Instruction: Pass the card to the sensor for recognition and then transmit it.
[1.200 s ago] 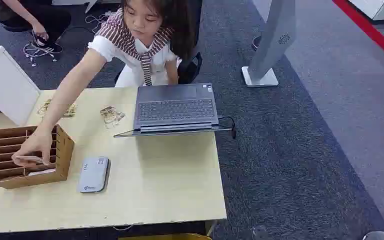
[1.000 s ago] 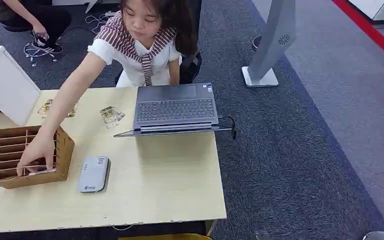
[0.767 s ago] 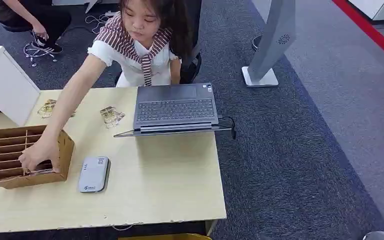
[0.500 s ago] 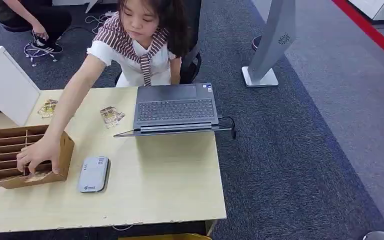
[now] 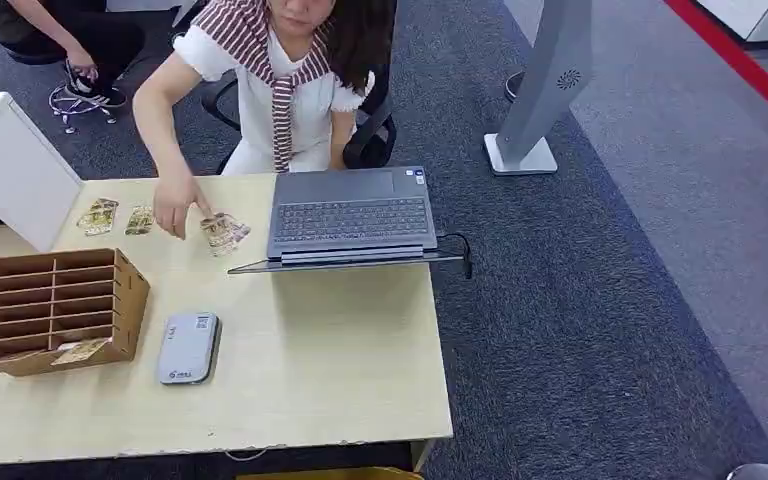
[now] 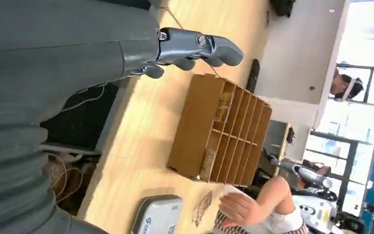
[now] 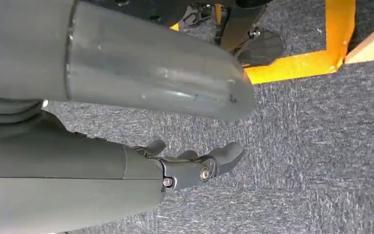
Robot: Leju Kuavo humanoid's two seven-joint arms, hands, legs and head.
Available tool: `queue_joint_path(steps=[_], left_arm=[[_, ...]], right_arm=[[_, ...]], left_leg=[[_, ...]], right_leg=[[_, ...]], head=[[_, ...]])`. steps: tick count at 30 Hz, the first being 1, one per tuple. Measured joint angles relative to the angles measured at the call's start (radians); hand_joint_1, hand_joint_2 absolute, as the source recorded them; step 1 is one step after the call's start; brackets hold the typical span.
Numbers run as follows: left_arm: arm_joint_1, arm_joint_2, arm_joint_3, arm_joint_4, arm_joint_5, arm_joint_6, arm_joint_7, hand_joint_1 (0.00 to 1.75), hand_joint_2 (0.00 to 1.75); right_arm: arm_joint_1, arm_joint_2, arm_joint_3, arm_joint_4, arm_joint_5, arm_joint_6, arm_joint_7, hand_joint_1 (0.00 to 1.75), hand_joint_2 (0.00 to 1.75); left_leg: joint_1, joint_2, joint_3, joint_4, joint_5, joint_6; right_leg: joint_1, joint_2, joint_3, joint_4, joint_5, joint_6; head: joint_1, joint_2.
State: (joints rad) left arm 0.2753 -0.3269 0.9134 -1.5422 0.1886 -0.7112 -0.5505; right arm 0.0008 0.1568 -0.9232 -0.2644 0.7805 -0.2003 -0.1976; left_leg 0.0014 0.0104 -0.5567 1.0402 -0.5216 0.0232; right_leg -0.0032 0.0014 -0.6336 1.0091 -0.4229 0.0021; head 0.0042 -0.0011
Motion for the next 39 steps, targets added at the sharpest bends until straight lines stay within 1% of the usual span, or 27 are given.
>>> queue_joint_path(steps=[6, 10, 11, 17, 18, 19, 20, 22, 23, 30, 39], left_arm=[[0.001, 0.022, -0.119, -0.104, -0.083, 0.143, 0.0, 0.0, 1.75], [-0.002, 0.051, -0.203, -0.161, -0.137, 0.245, 0.0, 0.0, 1.75], [-0.003, 0.053, -0.21, -0.164, -0.142, 0.253, 0.0, 0.0, 1.75], [-0.004, 0.054, -0.213, -0.165, -0.145, 0.257, 0.0, 0.0, 1.75], [-0.01, 0.062, -0.233, -0.172, -0.161, 0.281, 0.002, 0.0, 1.75], [-0.012, 0.066, -0.236, -0.173, -0.164, 0.286, 0.003, 0.0, 1.75], [-0.037, 0.092, -0.288, -0.181, -0.213, 0.35, 0.016, 0.0, 1.75], [-0.089, 0.14, -0.376, -0.182, -0.299, 0.45, 0.044, 0.0, 1.75], [-0.141, 0.188, -0.451, -0.181, -0.389, 0.54, 0.078, 0.0, 1.75], [-0.242, 0.253, -0.551, -0.156, -0.536, 0.652, 0.141, 0.0, 1.75], [-0.384, 0.34, -0.683, -0.065, -0.743, 0.788, 0.236, 0.0, 1.75]], right_arm=[[-0.006, 0.0, -0.001, 0.009, 0.029, 0.0, 0.009, 0.0, 0.0], [-0.011, 0.0, -0.001, 0.013, 0.049, 0.002, 0.014, 0.0, 0.0], [-0.012, 0.0, -0.001, 0.014, 0.051, 0.002, 0.014, 0.0, 0.0], [-0.012, 0.0, -0.001, 0.014, 0.053, 0.002, 0.014, 0.0, 0.0], [-0.013, 0.0, -0.001, 0.015, 0.054, 0.003, 0.014, 0.0, 0.0], [-0.013, 0.0, -0.001, 0.015, 0.055, 0.003, 0.014, 0.0, 0.0], [-0.017, 0.0, -0.001, 0.018, 0.071, 0.005, 0.014, 0.0, 0.0], [-0.021, 0.0, -0.001, 0.021, 0.089, 0.014, 0.015, 0.0, 0.0], [-0.026, 0.0, -0.001, 0.024, 0.11, 0.023, 0.017, 0.0, 0.0], [-0.032, -0.001, -0.001, 0.028, 0.143, 0.033, 0.018, 0.0, 0.0], [-0.037, -0.001, 0.003, 0.034, 0.18, 0.045, 0.027, 0.0, 0.0]], left_leg=[[0.0, 0.0, 0.0, 0.0, 0.001, -0.001], [0.0, 0.0, 0.0, 0.0, 0.001, -0.001], [0.0, 0.0, 0.0, 0.0, 0.001, -0.001], [0.0, 0.0, 0.0, 0.0, 0.001, -0.001], [0.0, 0.0, 0.0, 0.0, 0.001, -0.001], [0.0, 0.0, 0.0, 0.0, 0.001, -0.001], [0.0, 0.0, 0.0, 0.0, 0.001, -0.001], [0.0, 0.0, 0.0, 0.0, 0.002, -0.002], [0.0, 0.0, 0.0, 0.0, 0.003, -0.001], [0.0, 0.0, 0.0, 0.0, 0.003, -0.001], [0.0, 0.0, 0.0, 0.0, 0.004, -0.001]], right_leg=[[0.0, 0.0, 0.0, 0.0, 0.001, -0.001], [0.0, 0.0, 0.0, 0.0, 0.001, -0.001], [0.0, 0.0, 0.0, 0.0, 0.001, -0.001], [0.0, 0.0, 0.0, 0.0, 0.001, -0.001], [0.0, 0.0, 0.0, 0.0, 0.001, -0.001], [0.0, 0.0, 0.0, 0.0, 0.001, -0.001], [0.0, 0.0, 0.0, 0.0, 0.002, -0.002], [0.0, 0.0, 0.0, 0.001, 0.002, -0.003], [0.0, 0.0, 0.0, 0.001, 0.002, -0.003], [0.0, 0.0, -0.001, 0.001, 0.003, -0.003], [0.0, 0.0, -0.001, 0.001, 0.004, -0.003]], head=[[0.0, 0.0], [0.0, 0.0], [0.0, 0.0], [0.0, 0.0], [0.0, 0.0], [0.0, 0.0], [0.0, 0.0], [0.0, 0.0], [0.0, 0.0], [0.0, 0.0], [0.0, 0.0]])
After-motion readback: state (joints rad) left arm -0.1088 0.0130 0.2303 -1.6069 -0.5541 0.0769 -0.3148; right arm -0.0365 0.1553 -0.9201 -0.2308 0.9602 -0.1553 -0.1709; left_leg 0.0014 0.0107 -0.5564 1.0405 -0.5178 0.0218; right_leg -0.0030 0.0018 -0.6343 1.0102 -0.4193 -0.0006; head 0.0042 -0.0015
